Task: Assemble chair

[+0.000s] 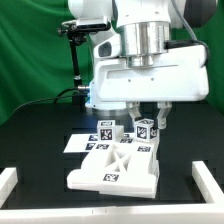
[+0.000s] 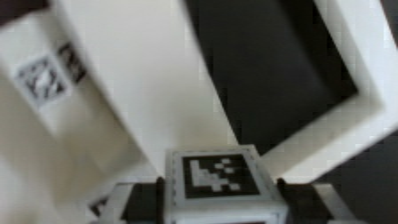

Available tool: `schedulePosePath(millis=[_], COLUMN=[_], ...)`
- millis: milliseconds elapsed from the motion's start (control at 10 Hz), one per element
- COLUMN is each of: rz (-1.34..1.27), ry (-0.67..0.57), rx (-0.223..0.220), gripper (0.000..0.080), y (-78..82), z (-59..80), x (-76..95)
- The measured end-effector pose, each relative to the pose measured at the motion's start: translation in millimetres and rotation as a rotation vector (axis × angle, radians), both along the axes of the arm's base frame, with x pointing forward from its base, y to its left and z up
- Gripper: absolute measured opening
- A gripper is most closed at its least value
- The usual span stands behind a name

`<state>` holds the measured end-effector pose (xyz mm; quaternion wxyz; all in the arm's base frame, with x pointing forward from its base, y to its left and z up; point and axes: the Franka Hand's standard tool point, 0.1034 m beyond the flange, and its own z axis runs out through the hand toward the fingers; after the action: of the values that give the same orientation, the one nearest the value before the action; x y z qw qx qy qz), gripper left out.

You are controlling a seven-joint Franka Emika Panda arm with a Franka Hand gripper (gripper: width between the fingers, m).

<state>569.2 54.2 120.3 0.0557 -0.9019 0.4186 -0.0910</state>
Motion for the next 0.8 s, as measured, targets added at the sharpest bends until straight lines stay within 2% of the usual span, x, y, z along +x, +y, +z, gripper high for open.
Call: schedulePosePath(millis=[100,500,600,700,800], rz=[-0.049,-0.247,-0.214,-0.175,-0.038], ry=[0.001,0.005,0.004,0.004,0.026], rx=[0.013,0.066,0.059,0.05,0.013], gripper=[0.0285,0.0285,0.0285,0.0365,0.0365], y=[6.0,7.6,7.6,7.6,9.7], z=[0.1,0.2,0.2,-0.3,-1.5], x=[0.0,0.3,0.3,0.1,0.1])
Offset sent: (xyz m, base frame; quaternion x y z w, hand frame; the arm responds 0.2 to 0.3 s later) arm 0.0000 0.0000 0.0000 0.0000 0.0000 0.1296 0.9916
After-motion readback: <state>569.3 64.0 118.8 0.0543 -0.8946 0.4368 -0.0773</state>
